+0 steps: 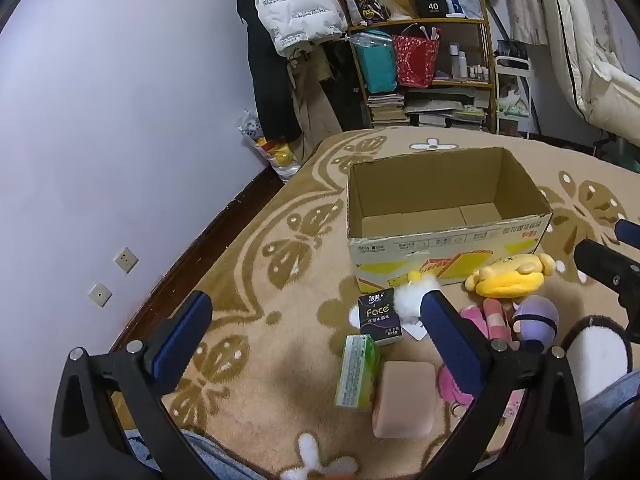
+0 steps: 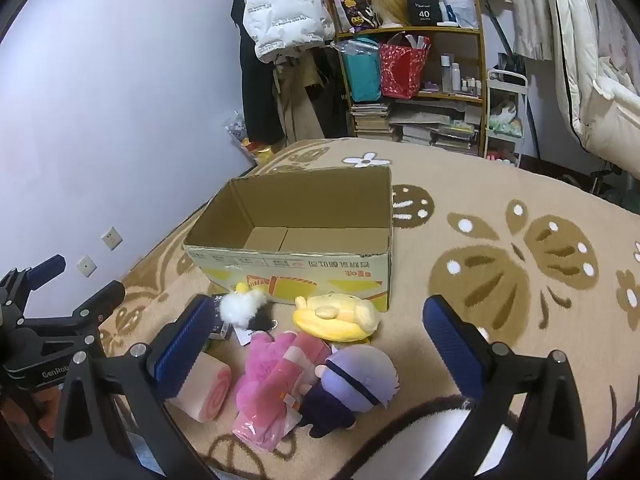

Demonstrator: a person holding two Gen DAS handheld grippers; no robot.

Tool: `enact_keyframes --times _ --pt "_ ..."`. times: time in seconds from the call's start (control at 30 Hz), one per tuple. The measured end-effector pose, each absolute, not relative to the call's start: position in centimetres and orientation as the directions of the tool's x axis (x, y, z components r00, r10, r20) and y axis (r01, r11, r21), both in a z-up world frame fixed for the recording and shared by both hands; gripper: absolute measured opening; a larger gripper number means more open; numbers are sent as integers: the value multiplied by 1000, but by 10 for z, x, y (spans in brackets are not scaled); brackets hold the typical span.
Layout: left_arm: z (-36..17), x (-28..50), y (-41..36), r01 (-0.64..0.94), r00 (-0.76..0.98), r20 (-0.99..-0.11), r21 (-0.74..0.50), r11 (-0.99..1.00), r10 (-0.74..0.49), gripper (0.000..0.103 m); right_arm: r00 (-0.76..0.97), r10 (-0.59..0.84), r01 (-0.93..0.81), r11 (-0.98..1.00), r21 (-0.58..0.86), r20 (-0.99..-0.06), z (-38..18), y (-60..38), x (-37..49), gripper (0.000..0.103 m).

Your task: Organize soft objects

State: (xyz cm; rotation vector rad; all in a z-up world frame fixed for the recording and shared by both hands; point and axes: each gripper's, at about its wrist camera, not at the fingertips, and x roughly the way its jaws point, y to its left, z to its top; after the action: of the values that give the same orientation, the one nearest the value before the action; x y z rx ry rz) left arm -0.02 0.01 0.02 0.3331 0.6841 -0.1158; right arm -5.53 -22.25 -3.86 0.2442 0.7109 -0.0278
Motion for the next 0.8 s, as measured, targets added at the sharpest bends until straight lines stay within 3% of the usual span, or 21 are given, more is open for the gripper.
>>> enact_keyframes --times 0.8 --pt "0 -2 -1 215 770 -638 280 936 14 103 752 57 111 971 212 -656 -40 -222 -54 103"
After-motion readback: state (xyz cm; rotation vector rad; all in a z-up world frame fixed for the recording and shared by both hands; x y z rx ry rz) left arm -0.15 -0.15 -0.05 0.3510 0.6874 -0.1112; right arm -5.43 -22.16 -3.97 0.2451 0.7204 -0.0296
